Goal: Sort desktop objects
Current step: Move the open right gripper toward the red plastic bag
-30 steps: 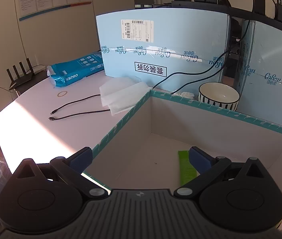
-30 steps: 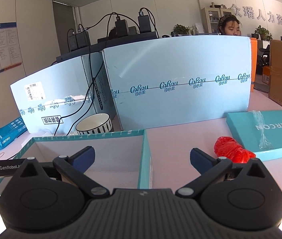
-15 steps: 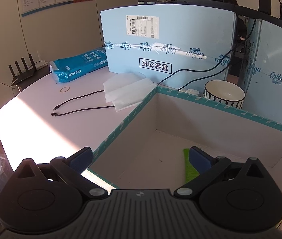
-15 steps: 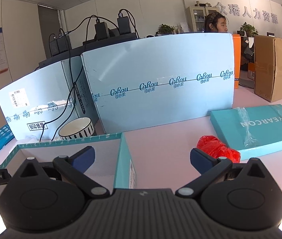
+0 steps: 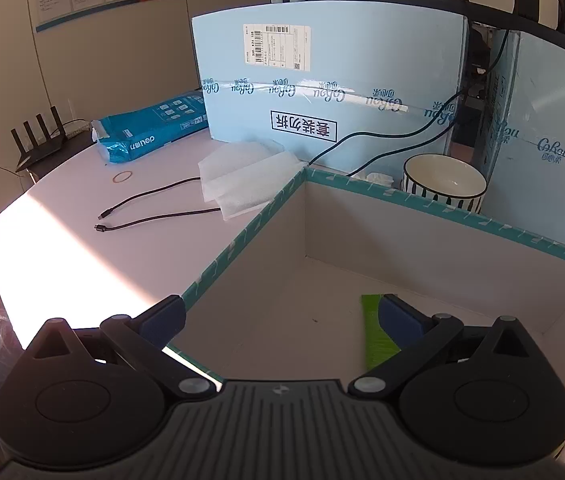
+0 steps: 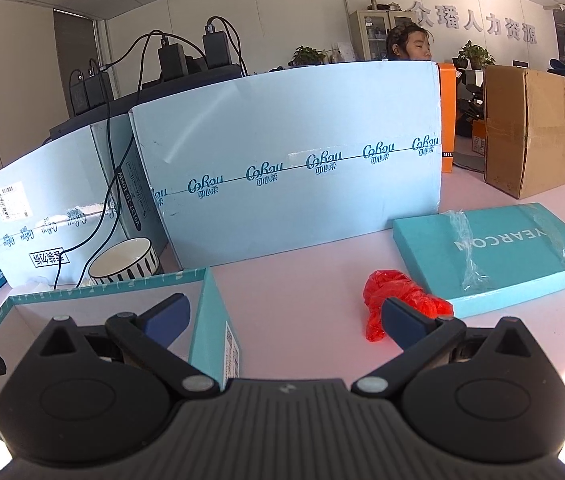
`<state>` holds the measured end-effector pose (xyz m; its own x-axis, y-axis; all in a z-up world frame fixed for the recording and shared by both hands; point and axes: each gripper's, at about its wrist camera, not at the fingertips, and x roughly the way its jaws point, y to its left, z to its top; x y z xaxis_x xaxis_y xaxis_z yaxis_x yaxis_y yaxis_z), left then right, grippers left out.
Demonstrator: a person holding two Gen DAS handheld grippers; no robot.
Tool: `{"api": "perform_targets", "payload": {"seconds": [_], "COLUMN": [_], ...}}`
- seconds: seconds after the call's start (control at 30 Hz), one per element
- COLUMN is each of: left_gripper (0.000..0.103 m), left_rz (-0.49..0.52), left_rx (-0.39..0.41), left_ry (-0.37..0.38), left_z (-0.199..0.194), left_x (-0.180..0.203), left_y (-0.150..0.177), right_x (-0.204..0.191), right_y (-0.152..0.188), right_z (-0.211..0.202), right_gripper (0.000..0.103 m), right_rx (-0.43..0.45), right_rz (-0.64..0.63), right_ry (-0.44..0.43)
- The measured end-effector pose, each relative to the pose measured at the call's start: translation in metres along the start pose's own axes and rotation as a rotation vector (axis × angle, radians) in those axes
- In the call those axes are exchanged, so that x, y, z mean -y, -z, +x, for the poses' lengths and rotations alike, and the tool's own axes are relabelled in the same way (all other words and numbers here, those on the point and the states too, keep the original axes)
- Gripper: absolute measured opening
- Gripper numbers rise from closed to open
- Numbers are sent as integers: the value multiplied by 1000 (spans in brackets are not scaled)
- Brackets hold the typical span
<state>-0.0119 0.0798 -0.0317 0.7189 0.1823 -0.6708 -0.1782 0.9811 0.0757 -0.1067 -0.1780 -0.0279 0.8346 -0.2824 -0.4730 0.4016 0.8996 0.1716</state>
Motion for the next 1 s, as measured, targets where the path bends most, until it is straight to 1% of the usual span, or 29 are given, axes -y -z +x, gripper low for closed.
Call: {"api": "perform_targets", "payload": {"seconds": [0.27, 0.67, 1.0], "left_gripper": [103, 103, 103], "left_rz": [4, -2, 3], "left_rx": [-11, -4, 7], "left_ry": [2, -14, 11], "left_z": [2, 3, -3], "left_x": [4, 6, 20], "left_y": [1, -1, -4], "right_x": [9, 32, 41], "right_y": [-1, 0, -3], "right_z": [5, 15, 17], "right_gripper": [103, 103, 103], "right_rx": [-13, -23, -32], "right_rz": [-14, 27, 16], "right_ry": [34, 93, 111]}}
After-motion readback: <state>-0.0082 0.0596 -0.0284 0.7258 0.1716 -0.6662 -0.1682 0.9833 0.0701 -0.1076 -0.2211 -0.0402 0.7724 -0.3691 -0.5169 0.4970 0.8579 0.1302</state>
